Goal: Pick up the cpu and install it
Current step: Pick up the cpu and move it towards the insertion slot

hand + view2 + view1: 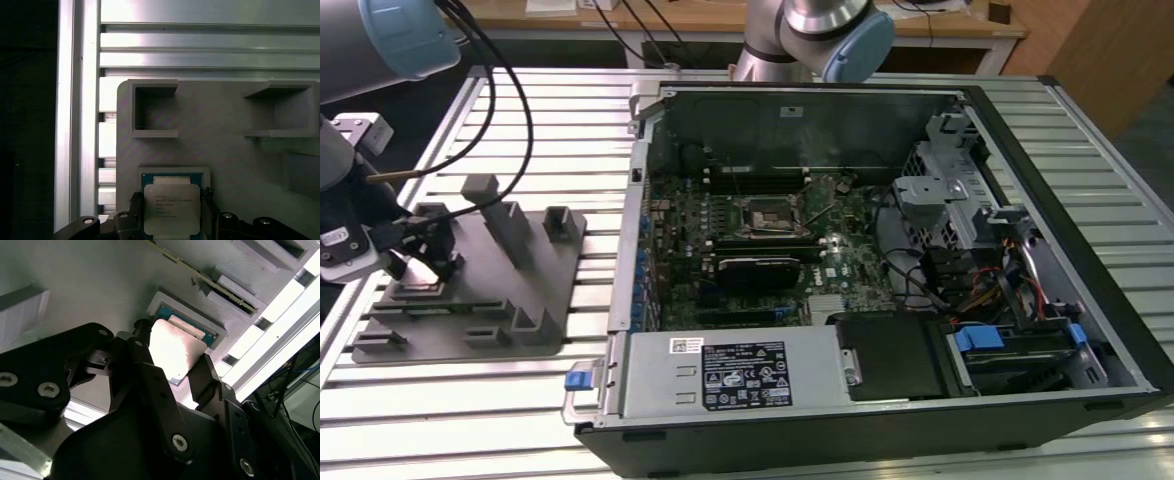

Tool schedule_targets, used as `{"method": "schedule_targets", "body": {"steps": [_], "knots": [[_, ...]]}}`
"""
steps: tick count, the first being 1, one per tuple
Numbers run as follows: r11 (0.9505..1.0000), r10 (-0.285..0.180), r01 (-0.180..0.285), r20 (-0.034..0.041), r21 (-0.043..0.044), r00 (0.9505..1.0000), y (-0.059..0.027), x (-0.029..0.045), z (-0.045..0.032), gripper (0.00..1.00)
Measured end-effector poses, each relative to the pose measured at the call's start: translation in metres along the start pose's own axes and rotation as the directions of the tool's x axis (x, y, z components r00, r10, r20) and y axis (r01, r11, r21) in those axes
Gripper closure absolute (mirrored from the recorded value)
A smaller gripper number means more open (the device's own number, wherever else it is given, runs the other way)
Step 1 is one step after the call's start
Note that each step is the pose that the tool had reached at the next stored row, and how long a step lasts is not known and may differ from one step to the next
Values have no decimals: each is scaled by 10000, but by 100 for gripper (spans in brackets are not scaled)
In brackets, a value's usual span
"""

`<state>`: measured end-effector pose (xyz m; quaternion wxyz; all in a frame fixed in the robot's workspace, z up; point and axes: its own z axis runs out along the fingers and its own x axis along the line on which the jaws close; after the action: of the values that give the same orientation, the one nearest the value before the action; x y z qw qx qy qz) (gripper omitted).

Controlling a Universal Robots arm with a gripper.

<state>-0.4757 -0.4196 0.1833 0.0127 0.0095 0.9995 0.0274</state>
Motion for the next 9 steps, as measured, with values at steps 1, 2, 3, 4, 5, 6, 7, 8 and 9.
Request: {"method": "schedule_targets", "body": {"steps": [1, 2, 3, 4, 5, 6, 7, 8, 9], "knots": [[10000, 0, 0, 0, 1, 10000, 1, 0, -11, 46], [10000, 0, 0, -1, 1, 10000, 1, -1, -26, 46], [10000, 0, 0, -1, 0, 10000, 2, -1, -42, 46], [10000, 0, 0, -1, 1, 10000, 4, -2, -62, 46], [10000, 0, 0, -2, 1, 10000, 5, -2, -83, 46], [10000, 0, 0, -1, 1, 10000, 6, -3, -107, 46], [10000, 0, 0, 0, 0, 10000, 8, -4, -133, 46], [10000, 0, 0, -1, 1, 10000, 9, -5, -160, 46], [10000, 0, 0, -1, 1, 10000, 10, -6, -186, 46]]}}
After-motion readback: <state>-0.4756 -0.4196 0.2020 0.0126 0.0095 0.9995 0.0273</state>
